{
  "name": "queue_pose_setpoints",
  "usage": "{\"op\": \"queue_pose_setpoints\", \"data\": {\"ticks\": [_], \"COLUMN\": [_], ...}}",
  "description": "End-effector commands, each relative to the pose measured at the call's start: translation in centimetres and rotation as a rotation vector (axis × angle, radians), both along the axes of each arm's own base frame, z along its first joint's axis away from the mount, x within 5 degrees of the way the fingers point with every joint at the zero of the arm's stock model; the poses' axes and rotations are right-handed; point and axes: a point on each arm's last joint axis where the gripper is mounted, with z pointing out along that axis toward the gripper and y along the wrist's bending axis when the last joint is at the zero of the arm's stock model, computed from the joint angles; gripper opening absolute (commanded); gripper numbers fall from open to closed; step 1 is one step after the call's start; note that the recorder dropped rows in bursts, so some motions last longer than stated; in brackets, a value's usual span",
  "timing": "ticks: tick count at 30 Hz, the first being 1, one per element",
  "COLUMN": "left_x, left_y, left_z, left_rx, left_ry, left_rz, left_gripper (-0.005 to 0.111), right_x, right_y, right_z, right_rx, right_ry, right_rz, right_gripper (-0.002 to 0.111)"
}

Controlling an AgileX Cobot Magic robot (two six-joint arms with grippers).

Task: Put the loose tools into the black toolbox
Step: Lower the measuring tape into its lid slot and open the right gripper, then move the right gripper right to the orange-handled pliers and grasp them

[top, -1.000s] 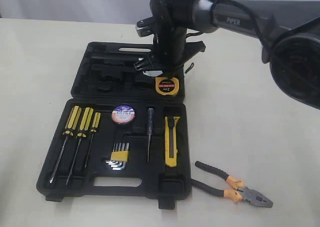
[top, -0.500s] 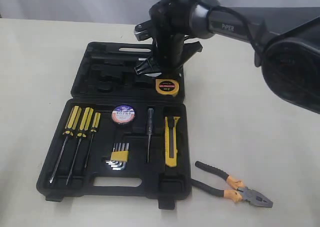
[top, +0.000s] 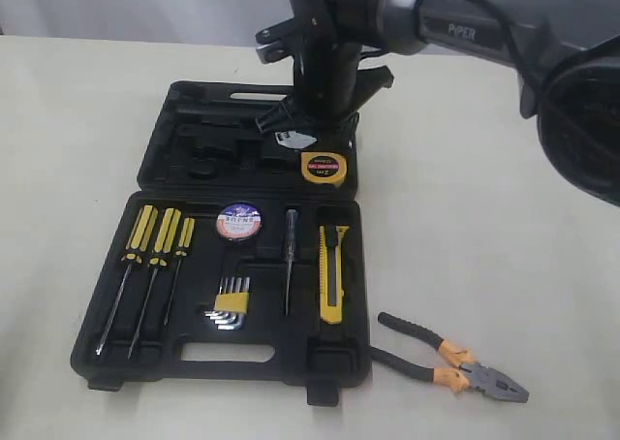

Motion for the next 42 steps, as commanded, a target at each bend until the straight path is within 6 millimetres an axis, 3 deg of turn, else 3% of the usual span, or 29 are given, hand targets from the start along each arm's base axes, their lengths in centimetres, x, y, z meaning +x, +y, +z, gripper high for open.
{"op": "queue_pose_setpoints", "data": {"ticks": [1, 4, 15, 19, 24, 26, 27, 33, 38, 42], "left_x": [0.0, 0.0, 0.0, 0.0, 0.0, 0.0, 0.0, 0.0, 0.0, 0.0], "left_y": [0.0, 0.0, 0.0, 0.0, 0.0, 0.0, 0.0, 0.0, 0.0, 0.0], "left_z": [0.1, 0.1, 0.1, 0.1, 0.1, 0.1, 0.1, 0.1, 0.1, 0.1], "left_rx": [0.008, 0.008, 0.008, 0.008, 0.008, 0.008, 0.008, 0.008, 0.008, 0.008], "left_ry": [-0.001, -0.001, -0.001, -0.001, -0.001, -0.001, -0.001, -0.001, -0.001, -0.001], "left_rz": [-0.005, -0.005, -0.005, -0.005, -0.005, -0.005, -0.005, -0.005, -0.005, -0.005], "left_gripper": [0.000, 0.000, 0.000, 0.000, 0.000, 0.000, 0.000, 0.000, 0.000, 0.000], "right_x": [-0.8, -0.8, -1.3, -1.2, -1.0, -1.0, -1.1, -3.0, -7.7, -12.0], "right_y": [0.3, 0.3, 0.0, 0.1, 0.2, 0.2, 0.2, -0.6, -2.7, -4.0], "right_z": [-2.4, -2.4, 2.4, 1.6, -2.2, -1.9, -1.4, 6.4, 13.2, 15.4], "right_rx": [0.008, 0.008, 0.043, 0.040, 0.003, 0.005, 0.006, 0.034, -0.002, -0.004], "right_ry": [0.088, 0.086, 0.012, 0.025, 0.106, 0.100, 0.093, 0.043, 0.028, 0.015], "right_rz": [-0.005, -0.001, 0.010, 0.010, 0.000, 0.003, 0.012, 0.080, 0.195, 0.233], "right_gripper": [-0.001, -0.001, -0.001, -0.001, -0.001, -0.001, -0.001, -0.001, -0.001, -0.001]}}
